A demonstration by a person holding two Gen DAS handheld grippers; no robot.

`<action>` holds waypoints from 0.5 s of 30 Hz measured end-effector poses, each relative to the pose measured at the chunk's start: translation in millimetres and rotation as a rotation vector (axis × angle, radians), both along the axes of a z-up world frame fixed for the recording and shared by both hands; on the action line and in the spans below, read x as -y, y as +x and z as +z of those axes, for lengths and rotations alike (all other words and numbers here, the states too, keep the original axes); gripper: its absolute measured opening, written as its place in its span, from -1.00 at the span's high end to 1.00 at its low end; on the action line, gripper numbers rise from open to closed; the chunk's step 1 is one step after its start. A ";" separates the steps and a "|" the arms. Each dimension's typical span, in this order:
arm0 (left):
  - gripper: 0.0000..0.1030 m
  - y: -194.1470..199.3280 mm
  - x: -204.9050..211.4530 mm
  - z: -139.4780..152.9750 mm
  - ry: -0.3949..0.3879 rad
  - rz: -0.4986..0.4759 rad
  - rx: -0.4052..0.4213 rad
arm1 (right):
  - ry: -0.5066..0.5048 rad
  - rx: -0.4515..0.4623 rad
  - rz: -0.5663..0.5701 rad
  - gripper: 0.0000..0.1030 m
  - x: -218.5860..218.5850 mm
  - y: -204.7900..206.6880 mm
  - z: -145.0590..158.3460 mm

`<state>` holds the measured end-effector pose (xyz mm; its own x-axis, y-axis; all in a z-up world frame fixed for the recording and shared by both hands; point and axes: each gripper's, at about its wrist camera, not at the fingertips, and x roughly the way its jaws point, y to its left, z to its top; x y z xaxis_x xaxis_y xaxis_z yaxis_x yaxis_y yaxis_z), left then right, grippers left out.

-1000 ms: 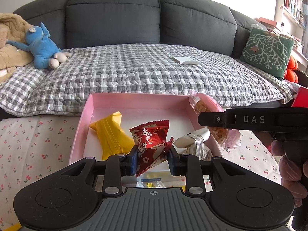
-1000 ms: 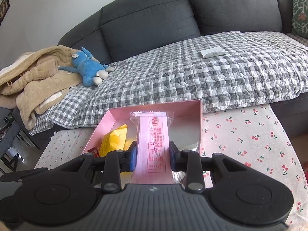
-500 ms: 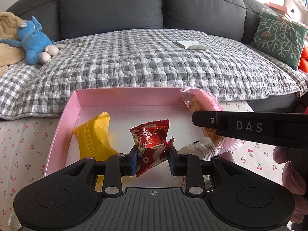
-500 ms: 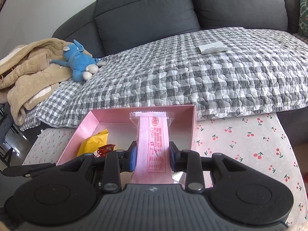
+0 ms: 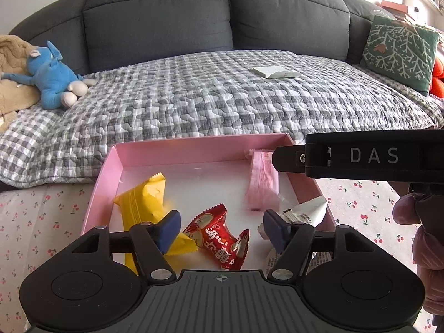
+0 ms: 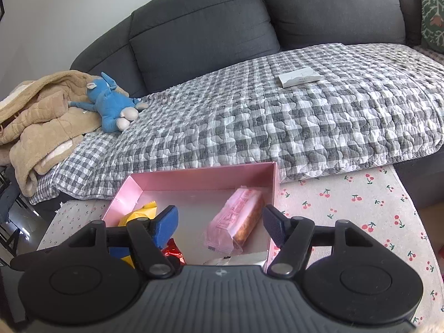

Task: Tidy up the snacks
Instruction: 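Lower both held snacks into the pink box and open both tools, then withdraw both tools from the box back toward the snack pile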

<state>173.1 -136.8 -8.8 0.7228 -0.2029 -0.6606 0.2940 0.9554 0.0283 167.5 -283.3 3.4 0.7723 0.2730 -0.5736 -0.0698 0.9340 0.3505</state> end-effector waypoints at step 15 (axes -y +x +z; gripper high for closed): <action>-0.69 -44.4 -35.8 33.3 -0.042 -0.030 0.022 | -0.093 0.023 -0.006 -0.67 -19.1 -47.7 34.4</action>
<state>128.7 -100.9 24.5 0.7300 -0.2515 -0.6355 0.3222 0.9467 -0.0046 119.8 -264.3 37.8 0.7868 0.2146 -0.5786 -0.0706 0.9627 0.2610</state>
